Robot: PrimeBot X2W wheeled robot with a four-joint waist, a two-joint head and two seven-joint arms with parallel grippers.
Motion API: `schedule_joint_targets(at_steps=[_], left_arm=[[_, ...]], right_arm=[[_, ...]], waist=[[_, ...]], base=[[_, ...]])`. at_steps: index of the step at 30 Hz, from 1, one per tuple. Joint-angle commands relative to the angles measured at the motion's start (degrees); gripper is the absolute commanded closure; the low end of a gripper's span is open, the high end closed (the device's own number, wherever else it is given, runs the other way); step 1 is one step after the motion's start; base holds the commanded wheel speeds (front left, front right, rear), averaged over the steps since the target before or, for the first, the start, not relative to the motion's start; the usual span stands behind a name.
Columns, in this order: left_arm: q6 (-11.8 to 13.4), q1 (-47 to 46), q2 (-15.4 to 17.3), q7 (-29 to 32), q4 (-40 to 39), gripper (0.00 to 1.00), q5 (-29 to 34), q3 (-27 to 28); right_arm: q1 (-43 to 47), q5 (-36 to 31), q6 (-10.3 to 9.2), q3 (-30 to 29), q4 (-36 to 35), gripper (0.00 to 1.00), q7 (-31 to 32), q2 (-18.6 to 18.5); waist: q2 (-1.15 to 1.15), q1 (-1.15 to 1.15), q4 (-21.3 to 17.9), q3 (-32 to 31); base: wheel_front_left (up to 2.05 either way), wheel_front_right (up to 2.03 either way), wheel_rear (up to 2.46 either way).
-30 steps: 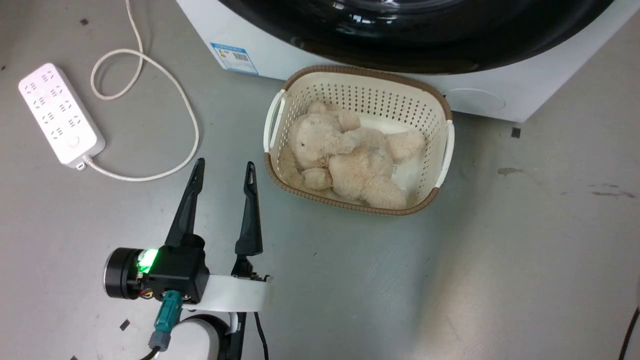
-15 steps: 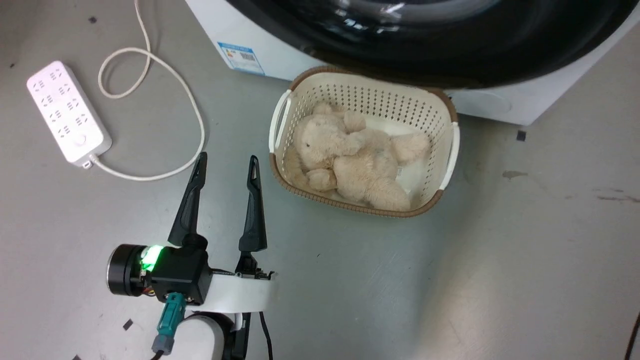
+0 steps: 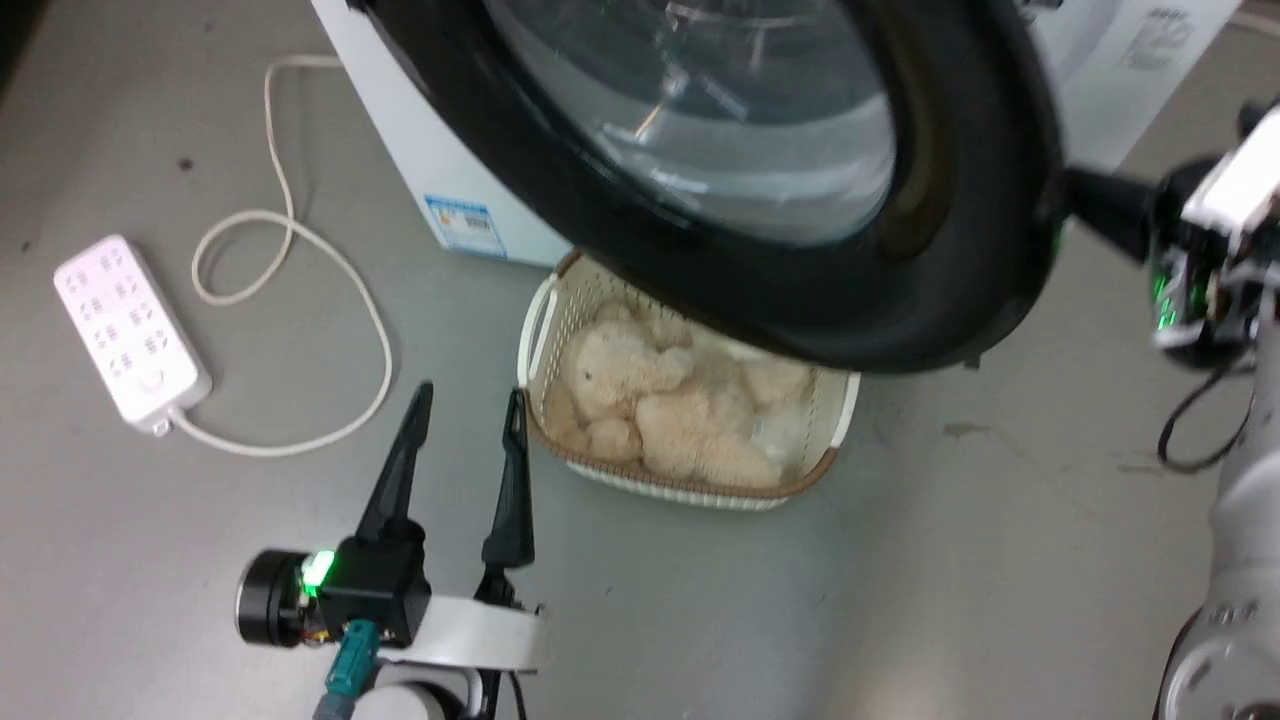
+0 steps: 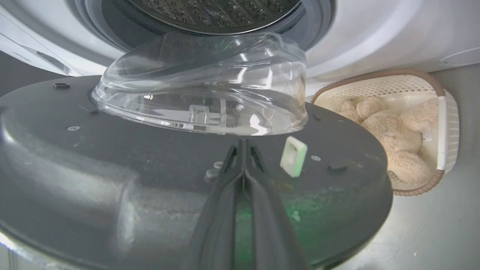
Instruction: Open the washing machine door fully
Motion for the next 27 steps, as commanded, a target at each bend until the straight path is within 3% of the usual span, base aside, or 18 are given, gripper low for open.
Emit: schedule_joint_targets(at_steps=[1,3,6,19,23,27], left_arm=[[-0.32,0.73,0.08,-0.30,0.31,0.00,-0.24,0.23],[-2.13,1.93,0.09,-0.30,1.92,0.00,-0.75,-0.07],[-2.83,2.62,0.09,-0.30,2.50,0.00,-0.87,0.13],[-4.90,6.04,0.07,-0.30,3.94,0.00,-0.48,0.56],[-5.12,7.00,0.06,-0.30,4.03,0.00,-0.52,1.01],[-5.39,7.42,0.06,-0.30,4.07,0.00,-0.45,1.36]], right_arm=[[1.53,0.90,0.07,0.43,-0.74,1.00,0.61,0.20],[4.99,6.26,0.07,4.53,-0.92,1.00,2.41,0.27],[7.16,10.10,0.07,8.25,-0.56,1.00,2.49,0.28],[22.78,33.61,0.07,40.49,-6.59,1.00,-2.29,0.30],[26.12,38.11,0.07,49.01,-9.85,1.00,-6.01,0.30],[27.75,40.27,0.07,53.82,-11.05,1.00,-9.56,0.30]], waist=[[0.00,0.01,-0.57,-1.81],[0.00,0.01,-0.72,-3.49],[0.00,0.01,-1.01,-4.41],[0.00,0.01,-0.45,-9.63],[0.00,0.01,-0.03,-10.37],[0.00,0.01,0.43,-10.77]], base=[[0.00,0.00,0.00],[0.00,0.00,0.00],[0.00,0.00,0.00],[0.00,0.00,0.00],[0.00,0.00,0.00],[0.00,0.00,0.00]])
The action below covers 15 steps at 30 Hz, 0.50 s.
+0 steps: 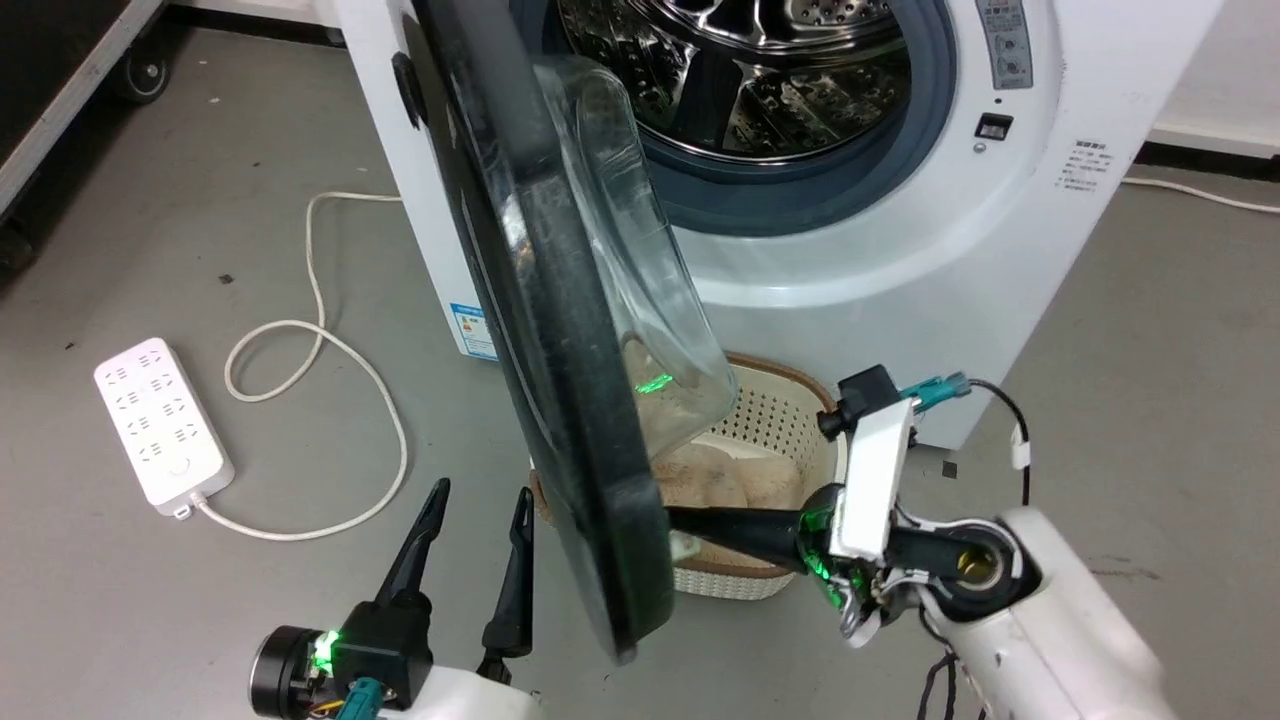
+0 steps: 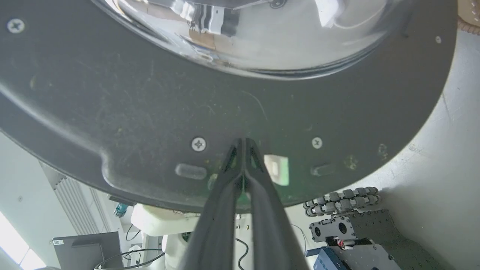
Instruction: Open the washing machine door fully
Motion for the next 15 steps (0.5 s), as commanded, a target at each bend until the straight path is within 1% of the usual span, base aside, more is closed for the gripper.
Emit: schedule_joint_targets(at_steps=[1,4,5,6,7,8,9,12,15], left_arm=[[-0.40,0.77,0.07,-0.30,-0.04,0.00,0.04,0.16],[-0.50,1.05,0.07,-0.30,-0.02,0.00,0.08,0.52],[-0.57,1.19,0.07,-0.30,0.06,0.00,0.08,0.65],[-0.72,1.26,0.07,-0.30,0.18,0.00,0.01,0.81],[-0.85,1.30,0.07,-0.30,0.32,0.00,-0.09,1.02],[-0.97,1.37,0.10,-0.30,0.49,0.00,-0.19,1.27],[-1.41,1.68,0.14,-0.30,0.68,0.00,-0.40,1.84],[-1.97,2.36,0.36,-0.30,1.25,0.00,-0.51,2.25],[-2.34,3.10,0.48,-0.30,1.57,0.00,-0.77,2.88]], right_arm=[[0.86,0.63,0.06,0.45,-0.25,1.00,-0.87,0.11],[1.12,1.01,0.06,0.75,0.19,1.00,-3.00,0.11],[1.16,0.49,0.06,0.38,0.42,0.80,-4.06,0.08],[1.21,-0.53,0.06,-0.02,0.23,0.37,-5.45,-0.19],[1.48,-1.64,0.06,-0.21,-0.37,0.00,-6.50,-0.71],[2.04,-2.57,0.06,-0.71,-1.10,0.00,-7.77,-1.26],[4.04,-7.79,0.06,-2.49,-5.49,0.00,-14.79,-4.23],[7.20,-17.23,0.06,-2.66,-10.84,0.00,-24.53,-8.87],[10.74,-29.33,0.06,-2.20,-15.46,0.00,-36.59,-13.79]], waist=[[0.00,0.01,0.11,-0.09],[0.00,0.01,-0.01,-0.64],[0.00,0.01,-0.10,-0.92],[0.00,0.01,-0.18,-1.25],[0.00,0.01,-0.29,-1.64],[0.00,0.01,-0.46,-2.12],[0.00,0.01,-1.16,-3.46],[0.00,0.01,-2.02,-5.36],[0.00,0.01,-3.06,-6.85]], base=[[0.00,0.00,0.00],[0.00,0.00,0.00],[0.00,0.00,0.00],[0.00,0.00,0.00],[0.00,0.00,0.00],[0.00,0.00,0.00],[0.00,0.00,0.00],[0.00,0.00,0.00],[0.00,0.00,0.00]])
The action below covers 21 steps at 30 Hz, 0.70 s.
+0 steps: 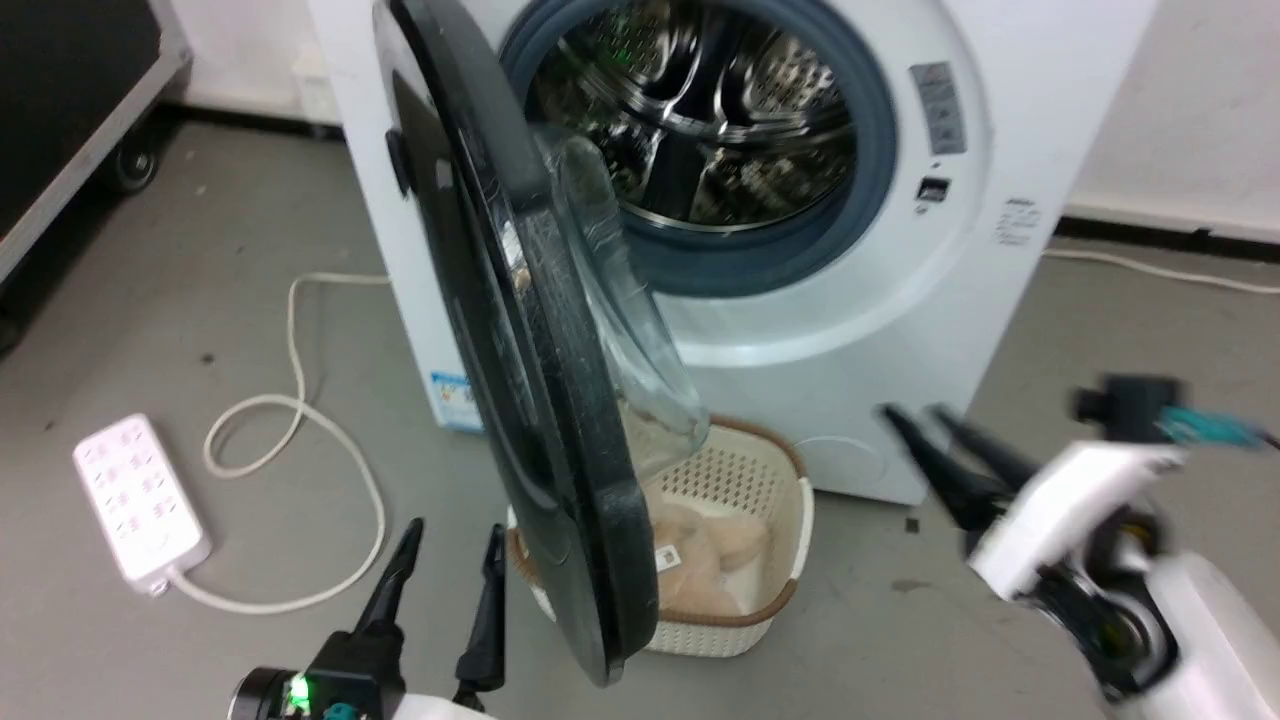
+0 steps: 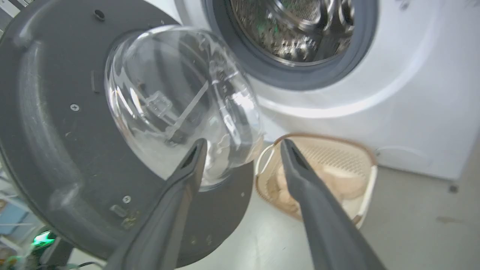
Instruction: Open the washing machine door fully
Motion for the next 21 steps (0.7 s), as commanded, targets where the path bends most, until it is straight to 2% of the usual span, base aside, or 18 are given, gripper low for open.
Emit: schedule_joint_targets(at_steps=[1,3,7,9,15,18,21], left_arm=[[-0.43,0.74,0.26,-0.30,0.01,0.00,-0.29,0.44],[-0.67,0.99,0.25,-0.30,-0.42,0.00,-0.54,0.90],[-1.28,1.48,0.22,-0.30,-0.69,0.00,-1.08,1.69],[-1.58,1.67,0.23,-0.30,-0.47,0.00,-1.24,2.04],[-1.91,2.18,0.30,-0.30,-0.40,0.00,-1.41,3.27],[-2.02,2.29,0.30,-0.30,-0.13,0.00,-1.46,3.69],[-2.06,2.31,0.38,-0.30,0.39,0.00,-1.23,3.92]], right_arm=[[2.30,-4.36,0.06,-0.26,-1.18,0.00,-4.56,-1.44],[4.60,-12.12,0.06,-0.83,-2.74,0.00,-11.55,-3.24],[9.97,-26.15,0.06,-6.04,-4.48,0.00,-21.61,-3.36],[12.88,-32.90,0.06,-10.24,-5.72,0.00,-24.92,-1.72],[22.36,-49.06,0.06,-20.08,-12.63,0.00,-28.57,8.35],[26.84,-52.39,0.06,-22.97,-13.66,0.00,-29.20,12.07],[29.75,-53.30,0.06,-23.41,-14.10,0.00,-29.63,13.29]], waist=[[0.00,0.01,-1.31,-1.23],[0.00,0.01,-2.01,-1.67],[0.00,0.01,-3.15,-2.19],[0.00,0.01,-3.67,-2.29],[0.00,0.01,-5.06,-2.10],[0.00,0.01,-5.37,-1.94],[0.00,0.01,-5.62,-1.75]], base=[[0.00,0.00,0.00],[0.00,0.00,0.00],[0.00,0.00,0.00],[0.00,0.00,0.00],[0.00,0.00,0.00],[0.00,0.00,0.00],[0.00,0.00,0.00]])
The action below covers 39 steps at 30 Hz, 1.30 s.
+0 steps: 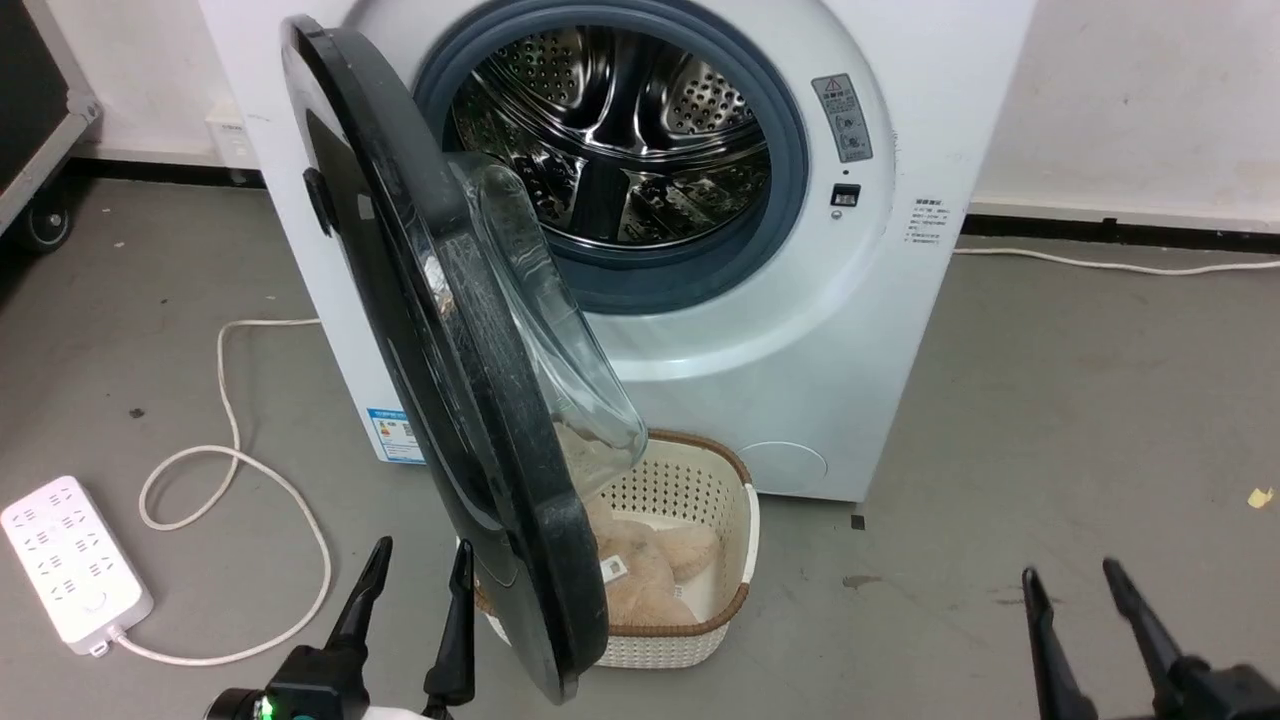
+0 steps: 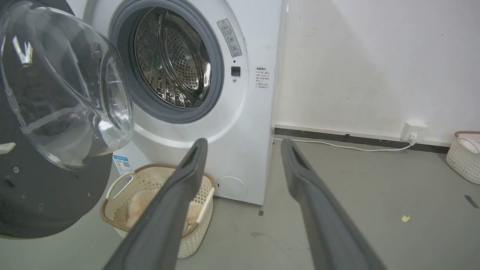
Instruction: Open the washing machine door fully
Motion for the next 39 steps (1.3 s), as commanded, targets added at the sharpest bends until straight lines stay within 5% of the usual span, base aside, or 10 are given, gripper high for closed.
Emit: schedule_joint_targets(at_steps=[1,14,15,16,17,31,39], left_arm=[[-0.12,0.58,0.35,-0.30,0.31,0.00,0.22,0.33],[0.17,0.50,0.26,-0.30,1.60,0.00,1.33,0.23],[0.22,0.44,0.25,-0.30,1.54,0.27,1.44,0.20],[0.34,0.41,0.23,-0.30,1.43,0.76,1.54,0.24],[0.50,0.40,0.22,-0.30,1.27,1.00,1.64,0.31],[6.35,-5.88,-0.17,-0.30,-15.78,1.00,-1.33,6.31],[5.96,-12.52,0.52,0.95,-28.24,1.00,3.30,2.33]], right_arm=[[1.09,-0.57,-0.04,0.17,-0.57,0.00,-0.40,0.39],[1.56,2.58,-0.04,2.26,-0.74,0.00,-0.78,0.54],[1.50,2.69,-0.04,2.26,-0.79,0.00,-0.78,0.55],[1.45,2.80,-0.04,2.27,-0.83,0.00,-0.78,0.55],[1.42,2.87,-0.04,2.29,-0.86,0.00,-0.79,0.55],[0.72,2.35,-0.04,2.58,-0.62,0.00,-0.79,0.55],[0.60,2.19,-0.04,2.84,-0.55,0.00,-0.79,0.55]], waist=[[0.00,0.00,-0.18,0.12],[0.00,0.00,-0.70,0.79],[0.00,0.00,-0.70,0.81],[0.00,0.00,-0.71,0.81],[0.00,0.00,-0.72,0.80],[0.00,0.00,-0.04,0.42],[0.00,0.00,0.31,0.43]], base=[[0.00,0.00,0.00],[0.00,0.00,0.00],[0.00,0.00,0.00],[0.00,0.00,0.00],[0.00,0.00,0.00],[0.00,0.00,0.00],[0.00,0.00,0.00]])
